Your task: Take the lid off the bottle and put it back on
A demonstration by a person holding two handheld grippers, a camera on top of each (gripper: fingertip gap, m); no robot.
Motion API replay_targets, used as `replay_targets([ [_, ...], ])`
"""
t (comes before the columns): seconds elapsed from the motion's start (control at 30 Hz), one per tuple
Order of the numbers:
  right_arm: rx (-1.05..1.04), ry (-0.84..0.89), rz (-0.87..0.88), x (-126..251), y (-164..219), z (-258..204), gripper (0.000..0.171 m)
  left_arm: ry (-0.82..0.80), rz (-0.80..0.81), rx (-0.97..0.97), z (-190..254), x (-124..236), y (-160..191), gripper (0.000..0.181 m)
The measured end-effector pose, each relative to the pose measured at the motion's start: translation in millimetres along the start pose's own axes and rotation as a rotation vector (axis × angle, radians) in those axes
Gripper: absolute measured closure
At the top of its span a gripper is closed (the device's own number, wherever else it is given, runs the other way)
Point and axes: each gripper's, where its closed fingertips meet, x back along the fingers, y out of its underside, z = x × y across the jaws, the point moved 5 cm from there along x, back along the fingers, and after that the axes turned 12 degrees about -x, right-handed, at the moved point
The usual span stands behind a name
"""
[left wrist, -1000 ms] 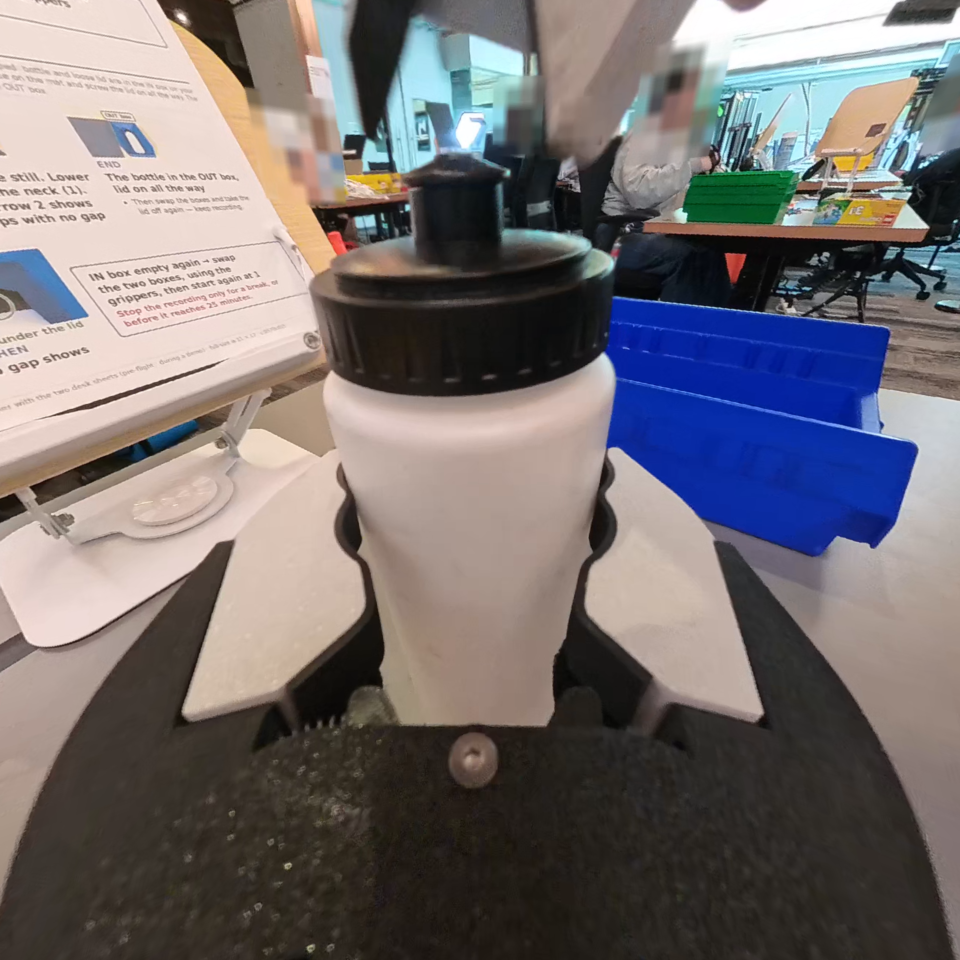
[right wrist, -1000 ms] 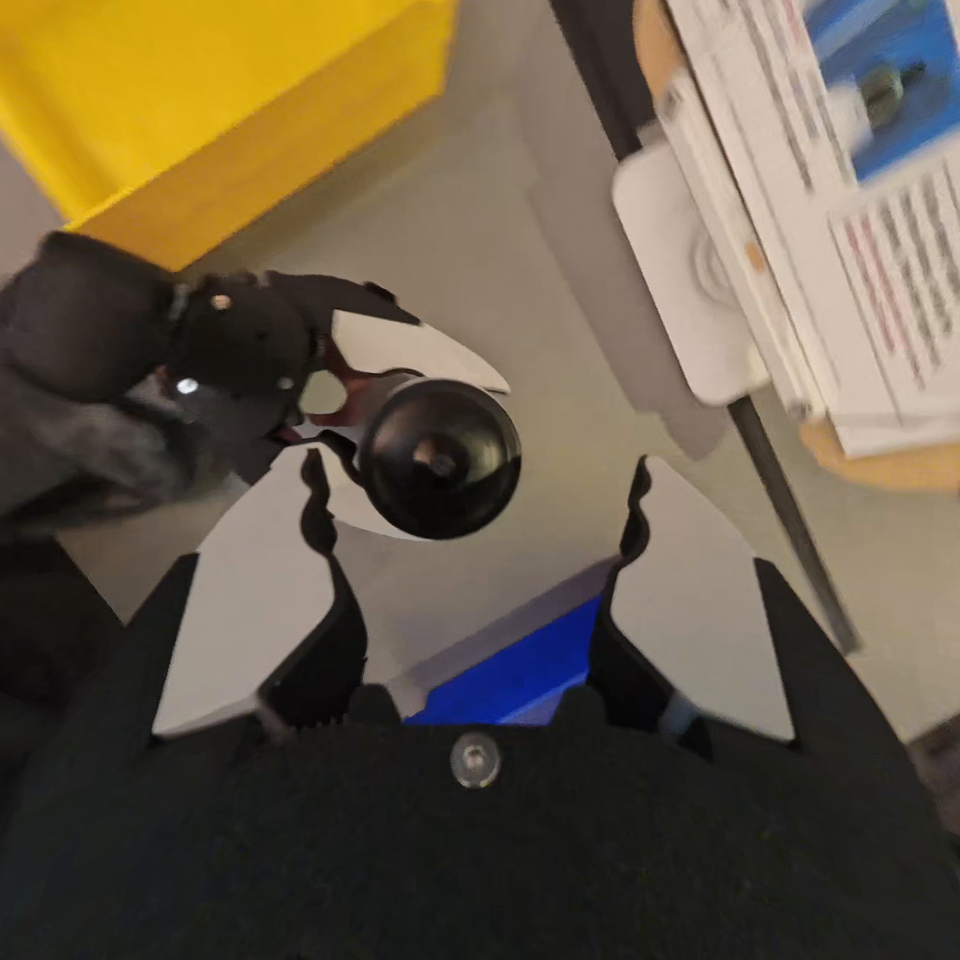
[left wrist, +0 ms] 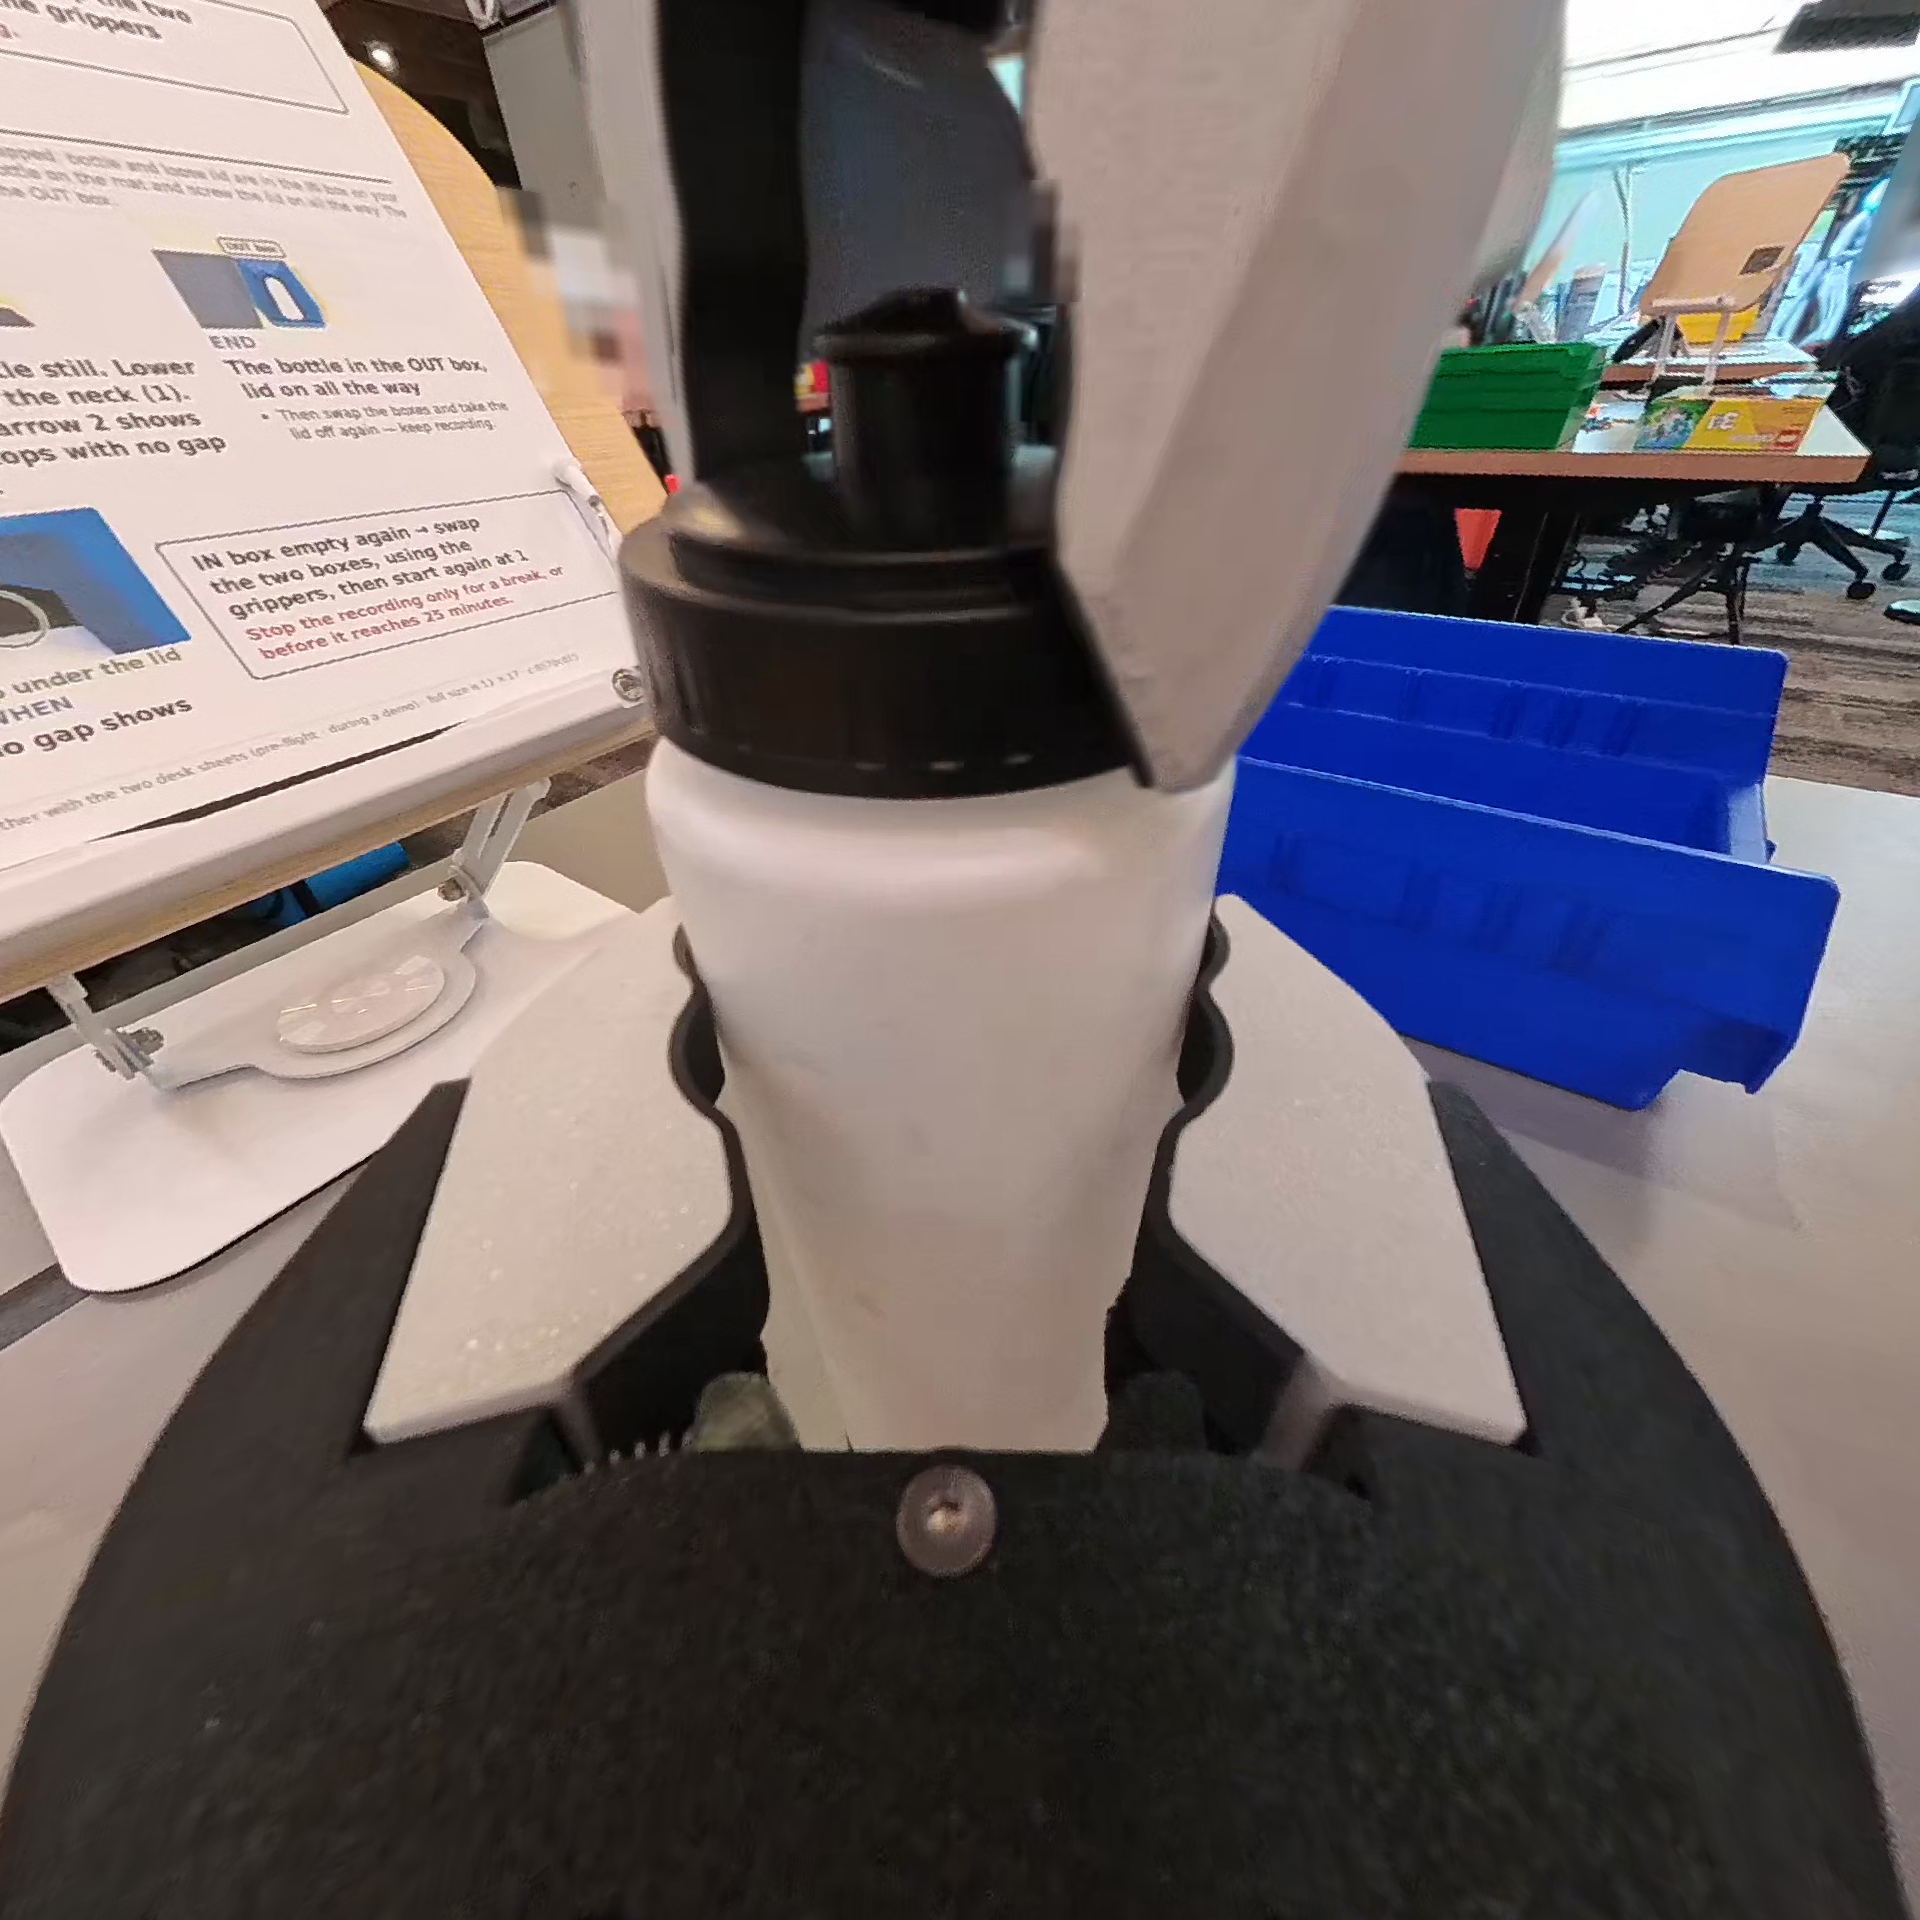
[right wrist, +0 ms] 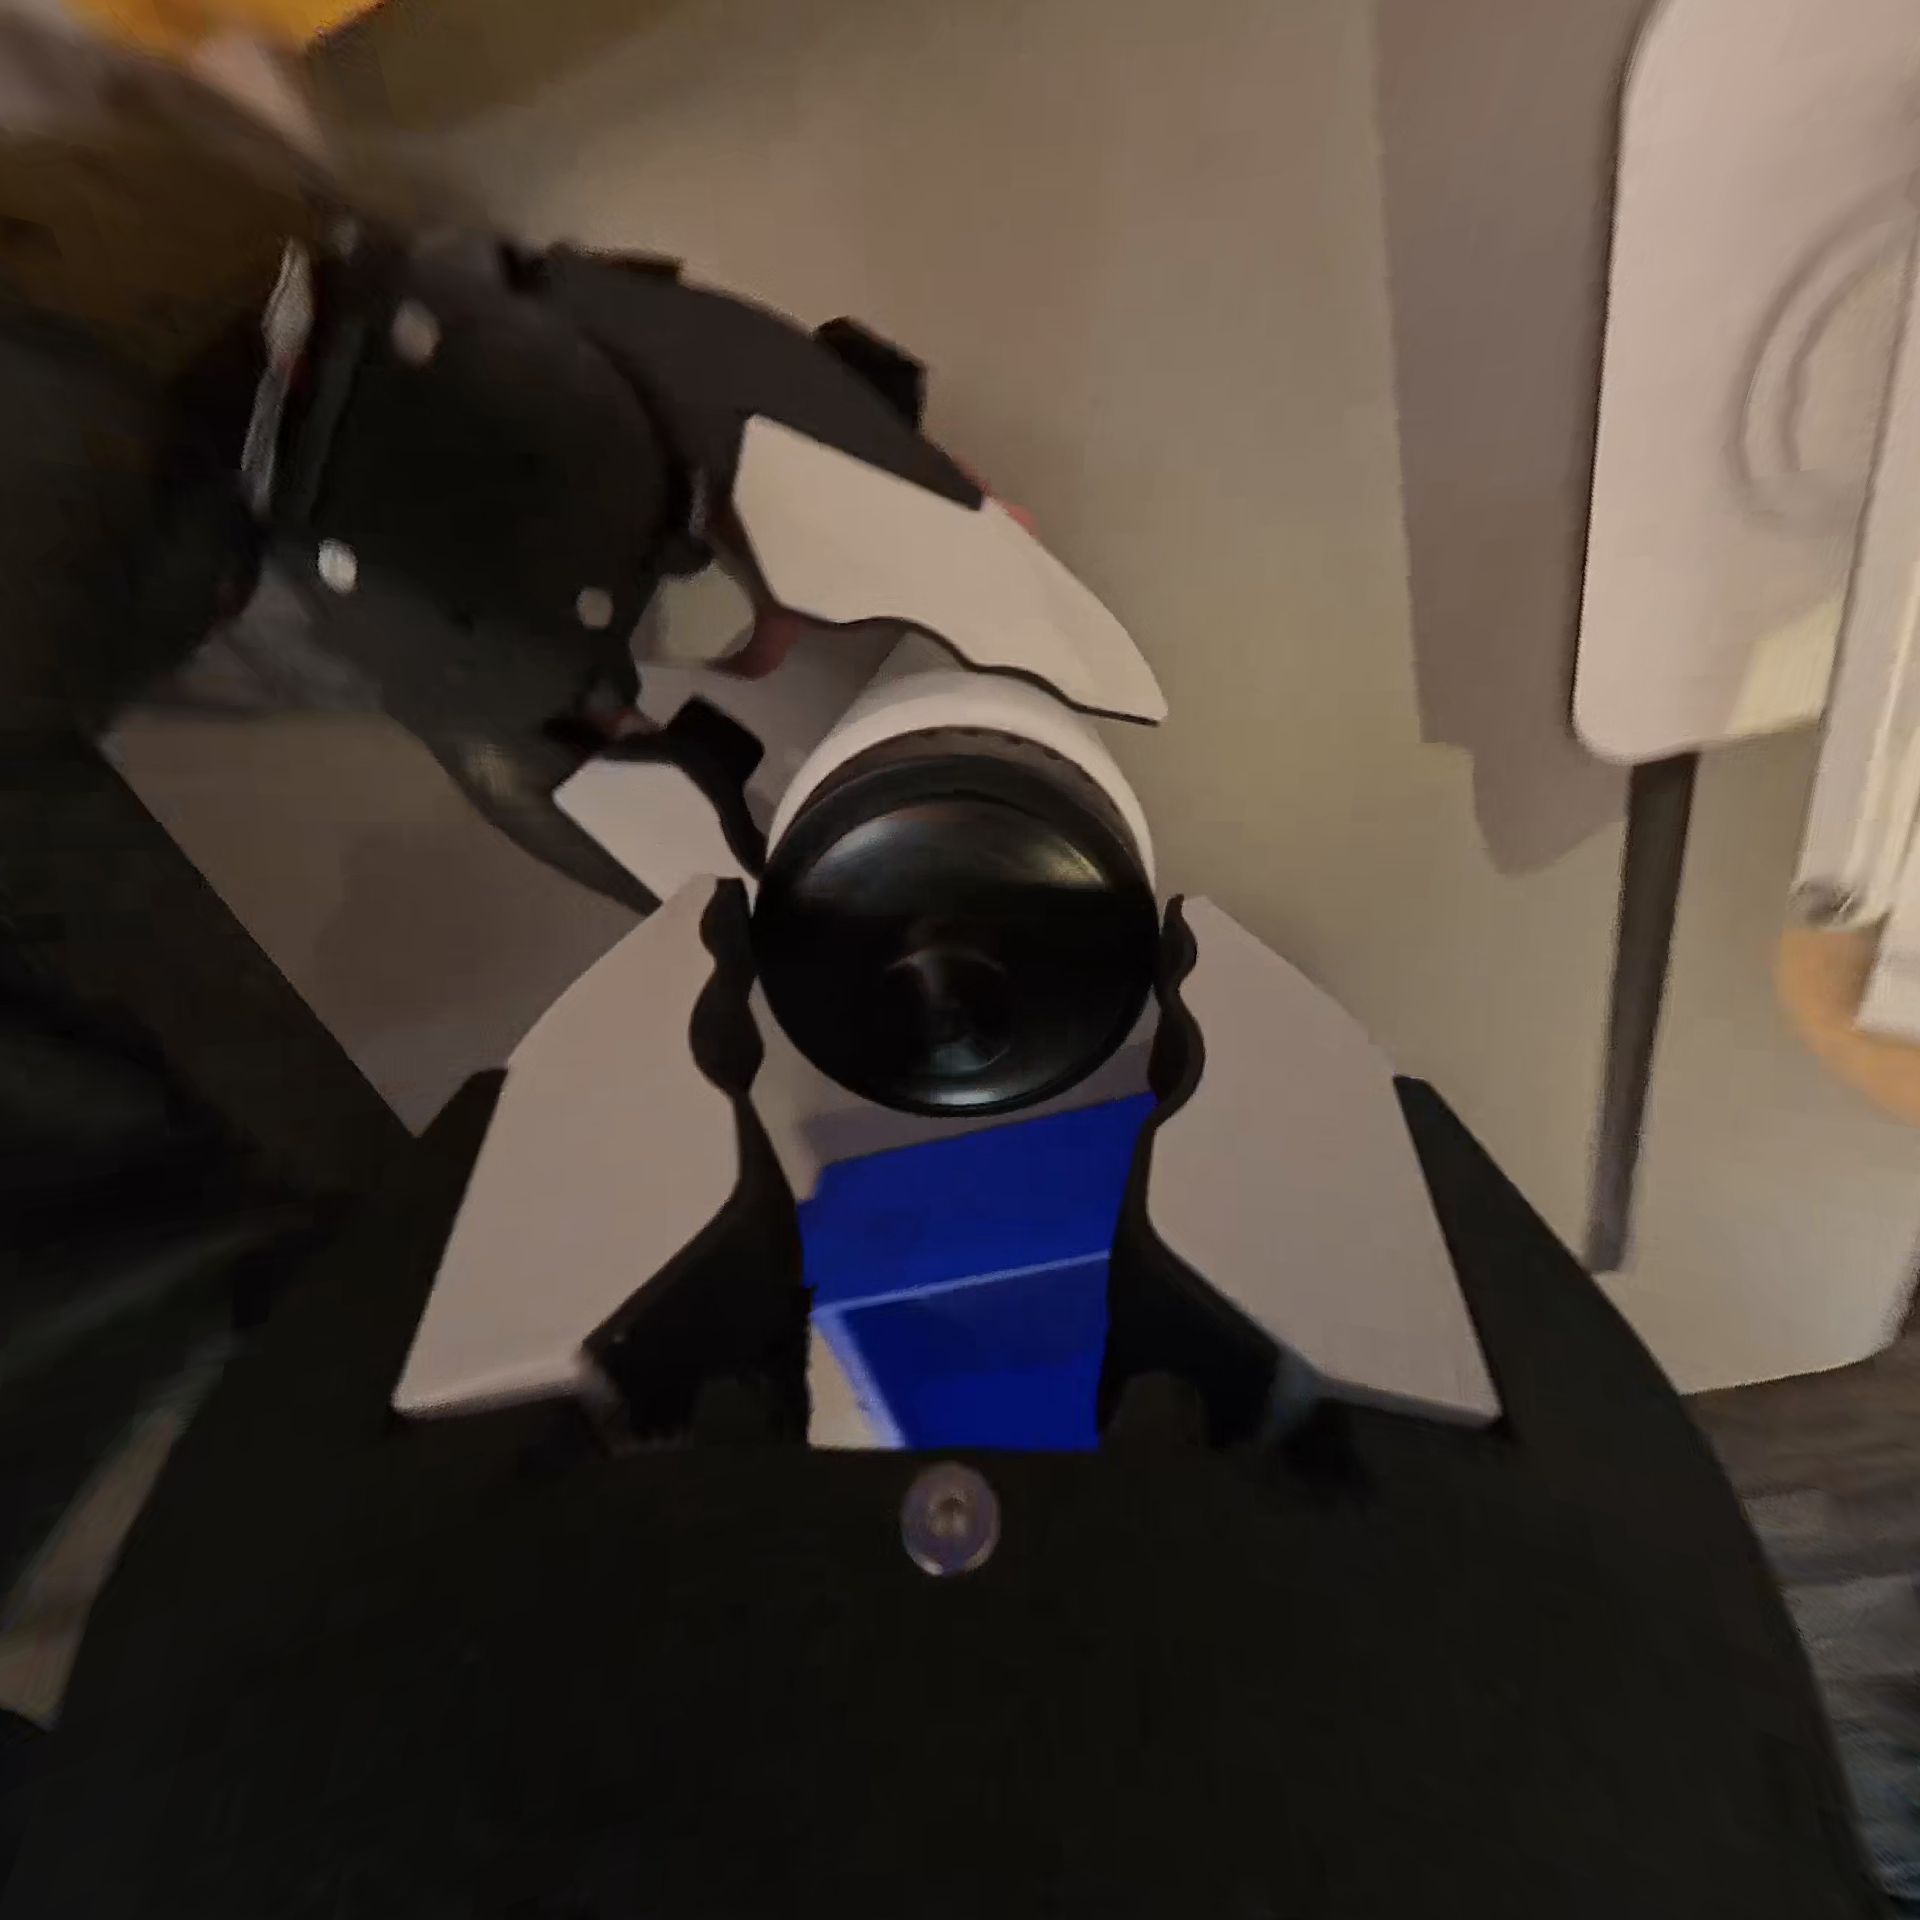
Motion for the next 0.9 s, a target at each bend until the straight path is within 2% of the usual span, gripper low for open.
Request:
replay_targets([
  [0.33,1.092,0.097,-0.192,1,3,-3,0.097,0.032,-0.002,-0.033,5,-2,-2,0.095],
  [0.43,1.264,0.150,-0.248,1,0,-4,0.097,0.032,-0.002,-0.019,3,-1,-1,0.095],
  [0.57,1.293,0.179,-0.268,1,-1,-7,0.097,0.035,-0.004,-0.018,2,-1,-1,0.095],
  [0.7,1.187,0.210,-0.161,8,-2,-4,0.096,0.037,-0.008,0.006,0,1,0,0.095],
  [0.8,0.978,0.199,-0.048,21,1,-5,0.075,0.030,-0.013,0.000,1,1,0,0.095],
  [0.87,0.737,0.138,0.021,26,5,-9,0.055,0.025,-0.016,-0.005,2,1,-1,0.095],
  [0.9,0.602,0.117,0.044,27,6,-11,0.054,0.022,-0.018,-0.008,2,1,-1,0.095],
])
